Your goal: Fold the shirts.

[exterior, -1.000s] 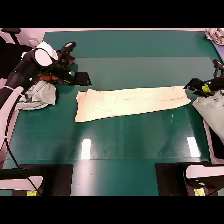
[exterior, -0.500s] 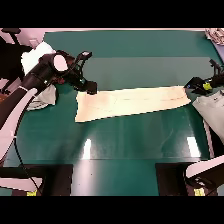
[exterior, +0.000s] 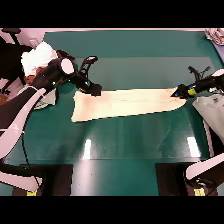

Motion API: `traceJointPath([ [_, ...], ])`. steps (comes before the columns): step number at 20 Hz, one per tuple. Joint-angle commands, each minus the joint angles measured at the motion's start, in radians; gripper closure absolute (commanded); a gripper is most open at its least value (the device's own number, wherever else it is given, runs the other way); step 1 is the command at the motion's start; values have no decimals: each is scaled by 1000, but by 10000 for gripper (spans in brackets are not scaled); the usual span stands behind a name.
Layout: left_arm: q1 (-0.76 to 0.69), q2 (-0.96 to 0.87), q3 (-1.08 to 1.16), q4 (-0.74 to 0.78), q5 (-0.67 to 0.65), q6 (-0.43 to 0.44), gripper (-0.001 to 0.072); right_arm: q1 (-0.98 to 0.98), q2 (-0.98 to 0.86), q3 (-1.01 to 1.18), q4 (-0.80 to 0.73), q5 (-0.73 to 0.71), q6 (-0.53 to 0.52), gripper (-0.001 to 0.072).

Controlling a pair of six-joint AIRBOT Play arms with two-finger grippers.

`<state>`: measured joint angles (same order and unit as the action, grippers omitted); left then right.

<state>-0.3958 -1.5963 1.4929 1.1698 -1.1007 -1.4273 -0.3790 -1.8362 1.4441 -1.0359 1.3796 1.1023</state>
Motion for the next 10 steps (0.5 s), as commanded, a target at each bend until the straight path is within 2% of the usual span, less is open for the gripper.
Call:
traceJointPath([
  [1,0,-28,1,-82,50,27,356,60,52,-13,-1,15,17,678],
  [7,-107,-76,3,-83,170,155,357,203,241,-13,41,17,241,680],
  [10,-146,-102,3,-79,167,171,357,256,354,-11,54,27,362,681],
])
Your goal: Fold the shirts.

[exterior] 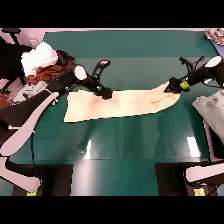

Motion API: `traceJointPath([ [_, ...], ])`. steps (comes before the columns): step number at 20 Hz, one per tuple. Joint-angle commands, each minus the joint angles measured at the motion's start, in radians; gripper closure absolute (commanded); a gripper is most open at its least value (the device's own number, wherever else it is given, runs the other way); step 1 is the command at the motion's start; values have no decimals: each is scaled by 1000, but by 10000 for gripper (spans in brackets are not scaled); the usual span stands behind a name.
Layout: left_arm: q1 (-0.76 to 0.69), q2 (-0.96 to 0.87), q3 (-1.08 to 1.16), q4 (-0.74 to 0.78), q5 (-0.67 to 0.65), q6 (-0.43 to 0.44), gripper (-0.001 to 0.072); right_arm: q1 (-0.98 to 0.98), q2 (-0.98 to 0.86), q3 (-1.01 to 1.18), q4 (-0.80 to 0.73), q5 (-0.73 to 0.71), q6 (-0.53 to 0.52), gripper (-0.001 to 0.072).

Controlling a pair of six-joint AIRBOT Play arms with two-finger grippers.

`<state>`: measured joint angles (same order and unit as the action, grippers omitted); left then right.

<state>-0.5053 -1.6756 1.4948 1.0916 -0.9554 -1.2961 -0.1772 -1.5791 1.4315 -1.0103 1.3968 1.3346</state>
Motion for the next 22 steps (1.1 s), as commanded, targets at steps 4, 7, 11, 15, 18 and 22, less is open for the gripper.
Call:
traceJointPath([
  [4,-60,-49,-4,3,19,41,357,110,254,1,82,9,237,682],
  [7,-60,-96,-4,-14,16,40,357,146,315,1,188,-11,276,681],
  [11,-60,-152,-4,-59,34,39,356,225,341,4,374,-10,374,681],
  [15,-60,-154,-4,-67,44,39,356,349,333,6,391,-15,416,681],
  [18,-60,-147,-2,-89,39,4,356,418,295,6,388,-42,431,681],
  [22,-60,-82,82,-35,-87,-23,355,469,239,31,390,-121,446,681],
])
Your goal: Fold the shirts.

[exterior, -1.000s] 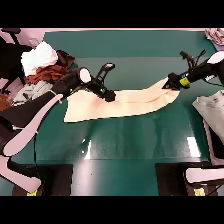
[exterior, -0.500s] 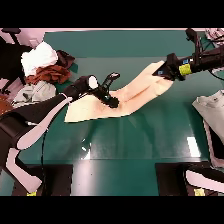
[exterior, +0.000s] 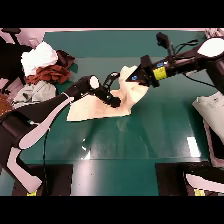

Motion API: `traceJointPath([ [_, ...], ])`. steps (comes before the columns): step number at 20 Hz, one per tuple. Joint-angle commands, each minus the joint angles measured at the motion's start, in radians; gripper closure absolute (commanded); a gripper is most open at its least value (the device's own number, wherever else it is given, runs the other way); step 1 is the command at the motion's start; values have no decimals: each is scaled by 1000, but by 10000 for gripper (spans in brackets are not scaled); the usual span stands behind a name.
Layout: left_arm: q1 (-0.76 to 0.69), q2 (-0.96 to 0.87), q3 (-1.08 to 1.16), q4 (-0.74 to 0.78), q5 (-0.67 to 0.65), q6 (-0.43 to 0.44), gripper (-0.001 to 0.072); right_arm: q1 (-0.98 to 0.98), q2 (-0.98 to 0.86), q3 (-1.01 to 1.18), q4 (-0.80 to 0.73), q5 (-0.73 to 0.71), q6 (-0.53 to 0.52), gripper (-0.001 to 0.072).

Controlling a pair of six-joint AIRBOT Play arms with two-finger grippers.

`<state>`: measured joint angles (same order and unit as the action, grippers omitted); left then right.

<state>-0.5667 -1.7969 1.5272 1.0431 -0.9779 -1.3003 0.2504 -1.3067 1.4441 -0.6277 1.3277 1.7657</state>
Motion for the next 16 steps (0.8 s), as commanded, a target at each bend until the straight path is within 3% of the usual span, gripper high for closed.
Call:
traceJointPath([
  [1,2,62,85,52,-107,-19,355,42,-47,42,7,-61,15,681],
  [4,2,138,202,229,-239,-36,353,43,-85,142,5,-109,37,682],
  [6,2,187,280,428,-332,-59,354,49,-111,206,5,-130,79,681],
  [11,104,356,309,884,-506,-243,354,169,-205,269,1,-201,123,681],
  [16,320,472,308,922,-674,-431,354,394,-394,269,-1,-404,122,681],
])
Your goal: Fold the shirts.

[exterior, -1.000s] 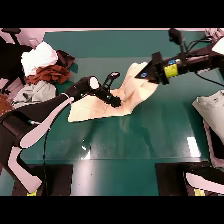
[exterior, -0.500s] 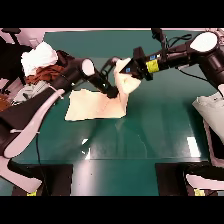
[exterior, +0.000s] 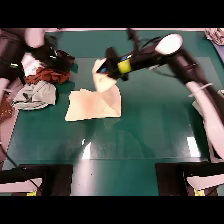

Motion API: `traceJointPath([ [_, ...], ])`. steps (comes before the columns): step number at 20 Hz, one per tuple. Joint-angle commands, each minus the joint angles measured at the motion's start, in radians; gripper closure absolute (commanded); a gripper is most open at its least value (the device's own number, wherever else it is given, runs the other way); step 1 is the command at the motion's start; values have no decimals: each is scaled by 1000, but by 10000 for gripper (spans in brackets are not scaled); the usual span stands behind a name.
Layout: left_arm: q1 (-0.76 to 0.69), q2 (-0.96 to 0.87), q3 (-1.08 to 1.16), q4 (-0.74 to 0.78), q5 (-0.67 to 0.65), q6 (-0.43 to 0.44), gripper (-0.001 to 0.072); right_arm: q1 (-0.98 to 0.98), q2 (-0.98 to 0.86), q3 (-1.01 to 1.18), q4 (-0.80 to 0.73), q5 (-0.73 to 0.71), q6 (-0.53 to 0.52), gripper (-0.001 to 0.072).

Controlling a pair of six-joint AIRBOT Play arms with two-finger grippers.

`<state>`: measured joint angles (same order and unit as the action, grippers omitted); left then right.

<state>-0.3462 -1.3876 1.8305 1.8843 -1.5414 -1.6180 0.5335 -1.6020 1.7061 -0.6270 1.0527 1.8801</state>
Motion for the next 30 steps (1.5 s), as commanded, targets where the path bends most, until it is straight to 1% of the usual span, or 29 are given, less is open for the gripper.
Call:
traceJointPath([
  [1,122,77,5,78,-127,-113,353,152,-146,7,-1,-189,8,681],
  [3,135,109,5,78,-143,-110,353,212,-235,7,10,-310,5,676],
  [4,135,121,5,71,-142,-110,353,241,-280,7,9,-387,5,590],
  [5,135,132,5,68,-143,-110,353,266,-322,7,33,-459,5,357],
  [6,135,138,5,68,-142,-110,353,280,-354,7,88,-506,3,251],
  [8,135,141,5,68,-150,-109,354,279,-377,8,165,-563,-25,244],
  [9,135,141,5,68,-153,-110,353,264,-365,8,159,-572,-65,245],
  [10,135,141,5,61,-152,-110,353,236,-340,8,145,-569,-135,245],
  [11,135,141,5,40,-150,-110,354,199,-307,8,93,-548,-176,245],
  [12,135,141,5,25,-150,-110,353,150,-266,8,-14,-496,-177,246],
  [14,135,141,5,2,-146,-110,353,34,-185,8,-257,-293,-168,246],
  [16,135,141,5,-11,-139,-110,353,-87,-121,6,-467,-25,-152,245],
  [17,135,141,5,-15,-135,-110,353,-143,-101,-2,-536,90,-154,245],
  [18,135,141,5,-23,-132,-110,353,-195,-80,-32,-546,152,-165,243],
  [19,135,141,5,-36,-132,-110,353,-245,-58,-85,-512,169,-198,173],
  [20,135,141,5,-43,-133,-110,353,-292,-37,-156,-435,154,-237,79],
  [21,135,141,5,-57,-132,-110,353,-330,-21,-234,-333,122,-285,45],
  [24,135,141,5,-68,-135,-110,353,-373,-14,-426,-24,16,-486,28],
  [25,135,141,5,-73,-137,-110,354,-363,-19,-471,40,-28,-540,27],
  [27,135,141,5,-81,-145,-110,353,-308,-52,-534,117,-134,-598,27],
  [28,135,141,5,-87,-146,-110,353,-270,-75,-552,146,-179,-605,27],
  [30,135,141,5,-91,-145,-109,353,-158,-147,-542,259,-247,-623,27],
])
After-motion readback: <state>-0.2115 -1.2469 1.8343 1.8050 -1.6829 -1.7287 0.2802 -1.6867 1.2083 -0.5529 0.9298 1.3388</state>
